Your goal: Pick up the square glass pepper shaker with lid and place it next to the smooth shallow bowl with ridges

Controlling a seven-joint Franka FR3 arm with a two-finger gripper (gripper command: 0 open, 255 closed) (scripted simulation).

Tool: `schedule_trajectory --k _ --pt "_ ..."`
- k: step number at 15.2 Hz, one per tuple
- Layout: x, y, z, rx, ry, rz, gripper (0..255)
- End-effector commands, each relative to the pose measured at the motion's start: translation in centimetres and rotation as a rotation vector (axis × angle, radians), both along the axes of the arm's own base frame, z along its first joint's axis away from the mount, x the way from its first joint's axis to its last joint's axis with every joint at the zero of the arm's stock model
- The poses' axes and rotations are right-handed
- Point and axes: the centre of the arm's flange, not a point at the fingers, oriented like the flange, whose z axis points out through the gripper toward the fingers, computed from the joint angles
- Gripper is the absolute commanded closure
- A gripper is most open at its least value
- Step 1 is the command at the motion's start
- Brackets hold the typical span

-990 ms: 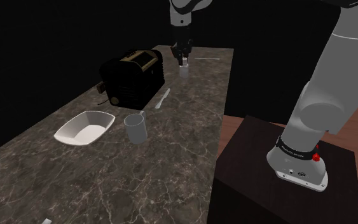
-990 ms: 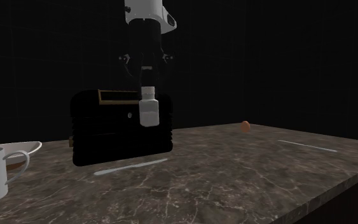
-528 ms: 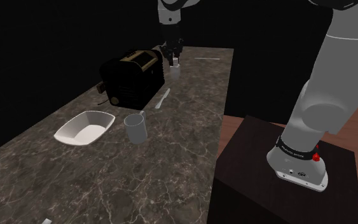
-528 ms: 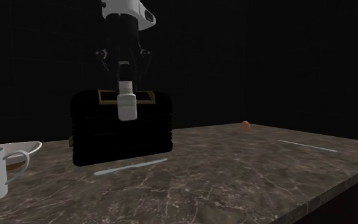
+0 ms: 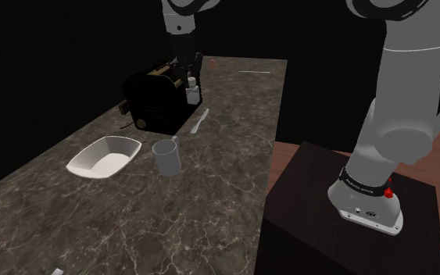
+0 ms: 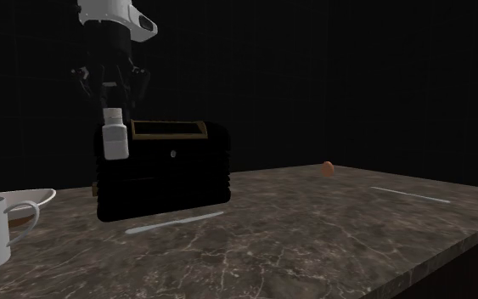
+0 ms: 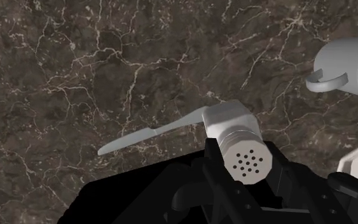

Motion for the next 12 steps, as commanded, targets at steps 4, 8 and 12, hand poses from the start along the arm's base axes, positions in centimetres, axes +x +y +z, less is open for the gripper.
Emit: schedule_trajectory --k 4,8,12 --pt "1.3 6.1 0.0 0.000 0.000 -0.001 255" --pt "2.7 11.3 0.1 0.000 0.000 -0.001 255" --pt "3.3 13.6 -1.0 0.000 0.000 -0.001 255"
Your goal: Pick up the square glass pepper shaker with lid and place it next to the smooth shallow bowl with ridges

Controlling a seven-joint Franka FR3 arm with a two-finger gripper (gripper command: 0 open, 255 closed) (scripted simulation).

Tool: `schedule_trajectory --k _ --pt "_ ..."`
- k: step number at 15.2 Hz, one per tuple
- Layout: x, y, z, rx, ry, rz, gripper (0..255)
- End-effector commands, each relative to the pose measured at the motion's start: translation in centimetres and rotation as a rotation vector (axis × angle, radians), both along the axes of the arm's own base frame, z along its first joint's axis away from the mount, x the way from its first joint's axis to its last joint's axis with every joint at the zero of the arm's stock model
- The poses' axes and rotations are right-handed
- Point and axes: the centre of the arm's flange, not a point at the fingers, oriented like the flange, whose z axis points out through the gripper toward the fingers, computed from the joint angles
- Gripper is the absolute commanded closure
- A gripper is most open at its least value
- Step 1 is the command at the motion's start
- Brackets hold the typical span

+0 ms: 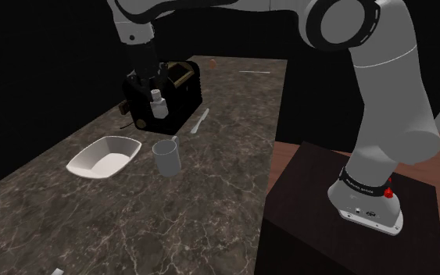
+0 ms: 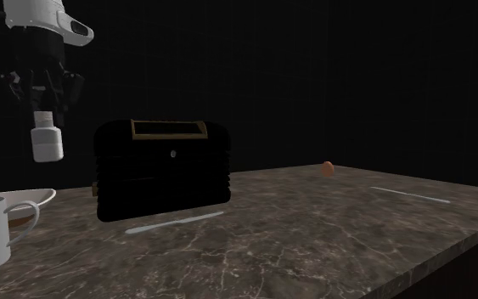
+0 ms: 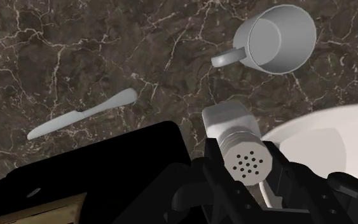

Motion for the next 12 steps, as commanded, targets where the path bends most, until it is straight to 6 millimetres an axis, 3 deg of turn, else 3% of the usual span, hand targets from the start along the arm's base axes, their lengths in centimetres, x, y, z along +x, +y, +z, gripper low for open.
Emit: schedule_trajectory --k 1,12 --pt "0.1 0.3 -0.9 0.000 0.000 -0.001 255" --pt "0.1 0.3 -6.7 0.000 0.000 -0.001 255"
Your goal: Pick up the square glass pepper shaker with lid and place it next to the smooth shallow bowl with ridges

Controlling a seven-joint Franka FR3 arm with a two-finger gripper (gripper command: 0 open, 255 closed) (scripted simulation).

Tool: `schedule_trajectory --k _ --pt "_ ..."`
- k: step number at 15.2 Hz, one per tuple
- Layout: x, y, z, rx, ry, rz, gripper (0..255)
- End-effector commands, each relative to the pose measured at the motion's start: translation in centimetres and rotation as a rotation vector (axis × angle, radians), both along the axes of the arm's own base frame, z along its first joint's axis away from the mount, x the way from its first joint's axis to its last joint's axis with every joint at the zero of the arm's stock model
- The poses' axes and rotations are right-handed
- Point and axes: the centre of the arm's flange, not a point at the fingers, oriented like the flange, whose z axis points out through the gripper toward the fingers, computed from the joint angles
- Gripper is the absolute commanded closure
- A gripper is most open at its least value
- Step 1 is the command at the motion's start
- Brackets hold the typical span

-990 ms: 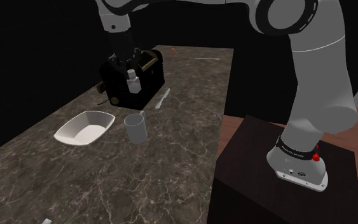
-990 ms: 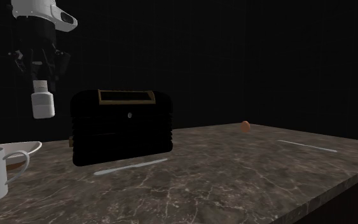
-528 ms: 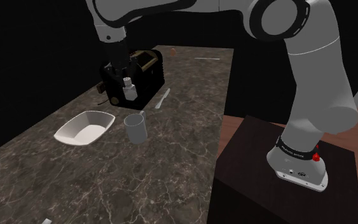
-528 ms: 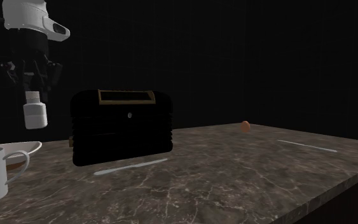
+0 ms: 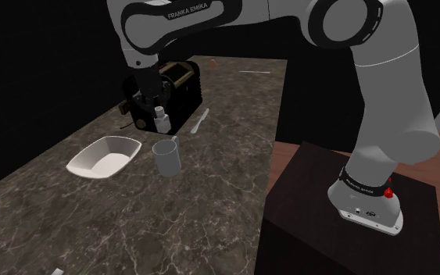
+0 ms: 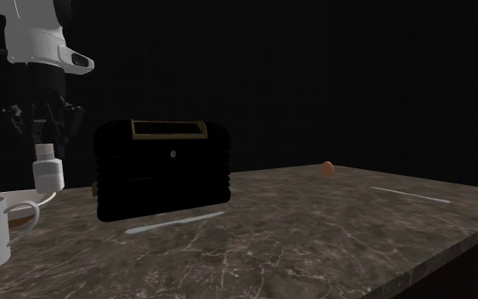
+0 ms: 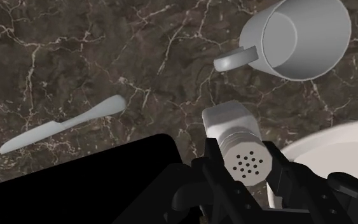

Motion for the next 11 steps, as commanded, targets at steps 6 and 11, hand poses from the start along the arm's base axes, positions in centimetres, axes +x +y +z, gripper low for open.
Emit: schedule_trajectory --k 6,11 --pt "0.0 0.0 -3.7 0.000 0.000 0.000 255" --pt "0.0 0.0 -6.3 0.000 0.000 0.000 255"
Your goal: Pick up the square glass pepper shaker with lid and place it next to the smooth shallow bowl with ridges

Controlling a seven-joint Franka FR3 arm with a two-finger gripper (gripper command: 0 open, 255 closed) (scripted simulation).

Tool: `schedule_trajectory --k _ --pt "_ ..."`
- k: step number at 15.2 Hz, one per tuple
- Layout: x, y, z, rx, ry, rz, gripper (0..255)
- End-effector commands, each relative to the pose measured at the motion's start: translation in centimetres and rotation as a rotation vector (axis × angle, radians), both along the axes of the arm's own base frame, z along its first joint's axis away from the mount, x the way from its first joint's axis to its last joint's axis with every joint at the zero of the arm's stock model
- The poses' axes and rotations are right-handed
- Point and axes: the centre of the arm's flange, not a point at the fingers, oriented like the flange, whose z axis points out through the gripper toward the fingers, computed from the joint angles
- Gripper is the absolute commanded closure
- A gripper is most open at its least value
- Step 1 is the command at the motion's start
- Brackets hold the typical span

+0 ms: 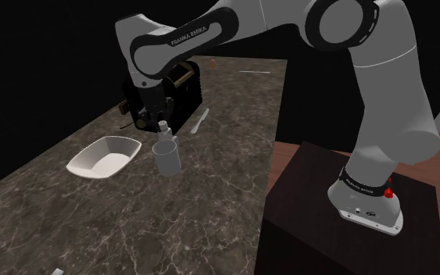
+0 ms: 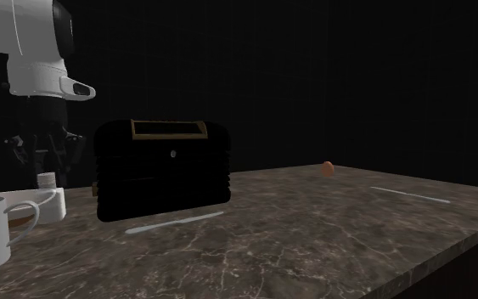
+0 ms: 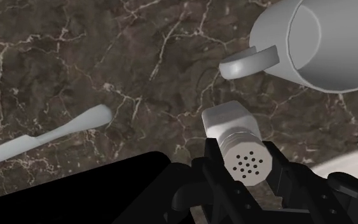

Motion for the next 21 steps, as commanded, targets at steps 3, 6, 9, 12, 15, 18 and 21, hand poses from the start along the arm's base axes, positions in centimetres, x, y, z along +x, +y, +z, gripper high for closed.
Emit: schedule_trajectory --k 3,6,9,12,15,18,21 --pt "0.0 0.0 -2.1 0.000 0.000 0.000 255" --pt "0.0 0.0 -2.8 0.000 0.000 0.000 255" --pt "0.0 0.0 -2.8 0.000 0.000 0.000 255" --pt "0.0 0.0 -2.8 0.000 0.000 0.000 255" --pt "0.0 0.0 -2.8 0.000 0.000 0.000 0" --pt "0.0 0.0 -2.8 0.000 0.000 0.000 0" --pt "0.1 0.2 1.1 0.000 0.000 0.000 0"
